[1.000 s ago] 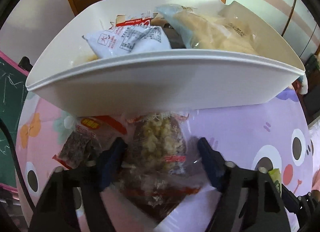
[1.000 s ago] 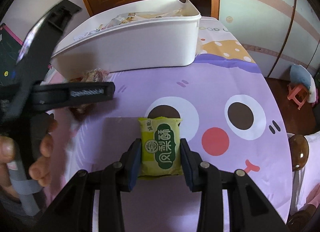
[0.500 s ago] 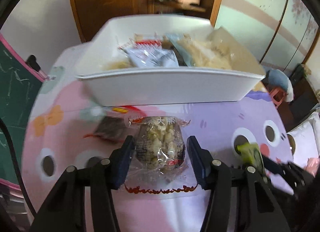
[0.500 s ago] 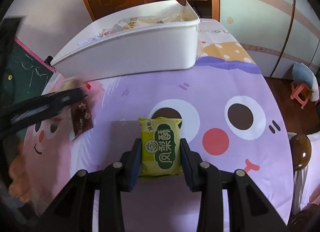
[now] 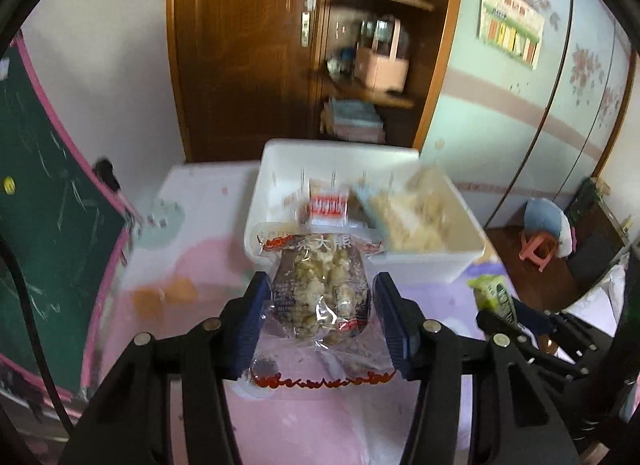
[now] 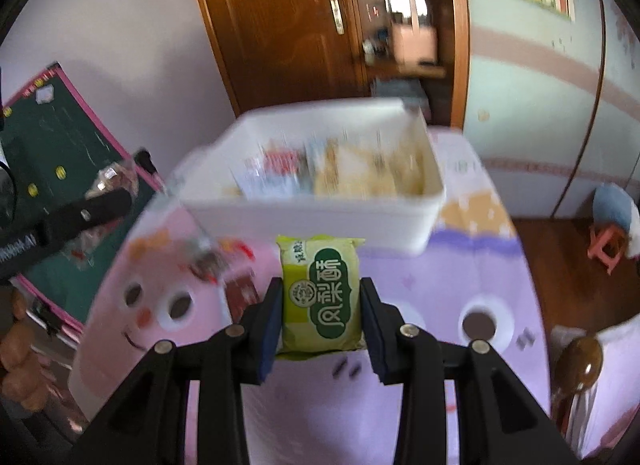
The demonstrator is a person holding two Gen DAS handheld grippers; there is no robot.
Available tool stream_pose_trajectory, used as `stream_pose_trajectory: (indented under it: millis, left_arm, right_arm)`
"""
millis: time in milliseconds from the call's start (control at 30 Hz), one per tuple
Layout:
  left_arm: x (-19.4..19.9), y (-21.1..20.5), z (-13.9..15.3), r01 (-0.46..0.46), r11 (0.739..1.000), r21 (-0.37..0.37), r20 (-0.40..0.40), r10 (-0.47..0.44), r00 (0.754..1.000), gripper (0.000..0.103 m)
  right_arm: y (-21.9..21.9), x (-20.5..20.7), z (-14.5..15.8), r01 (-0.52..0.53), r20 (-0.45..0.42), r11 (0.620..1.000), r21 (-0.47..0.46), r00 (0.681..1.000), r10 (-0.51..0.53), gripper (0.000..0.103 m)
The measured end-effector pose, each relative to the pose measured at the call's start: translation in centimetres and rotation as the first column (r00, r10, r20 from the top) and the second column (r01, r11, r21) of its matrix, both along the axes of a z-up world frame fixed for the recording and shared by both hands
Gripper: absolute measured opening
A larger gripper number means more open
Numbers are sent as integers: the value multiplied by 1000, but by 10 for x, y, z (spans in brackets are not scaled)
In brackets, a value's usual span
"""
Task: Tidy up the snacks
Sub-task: 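Carry the nut bag and green pack into the tray and release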
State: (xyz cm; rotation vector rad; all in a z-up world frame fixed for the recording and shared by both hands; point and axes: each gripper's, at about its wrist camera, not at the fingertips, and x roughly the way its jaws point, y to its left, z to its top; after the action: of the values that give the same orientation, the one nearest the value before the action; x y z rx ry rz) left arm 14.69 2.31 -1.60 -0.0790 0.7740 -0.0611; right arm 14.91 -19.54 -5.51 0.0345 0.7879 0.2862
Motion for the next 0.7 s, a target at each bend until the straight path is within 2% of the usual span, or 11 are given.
stream_pose_trajectory:
  millis: [200, 400, 567, 700]
  left_arm:
    - [16, 1, 56, -2, 1000, 3, 84, 1, 996, 52]
    - [40, -9, 107, -19, 998, 67, 192, 6, 981, 53]
    - [70, -18, 131, -36, 994, 100, 223, 13, 975, 53]
    - [97, -24, 132, -44, 994, 97, 211, 22, 977, 53]
  right_arm:
    - [6, 14, 73, 8, 153, 999, 49, 988, -15, 37]
    - [10, 36, 128, 44, 273, 997, 65, 960, -60, 37]
    - [9, 58, 153, 68, 319, 994, 91, 943, -93, 37]
    - [11, 76, 162, 97, 341, 992, 78, 933, -118, 37]
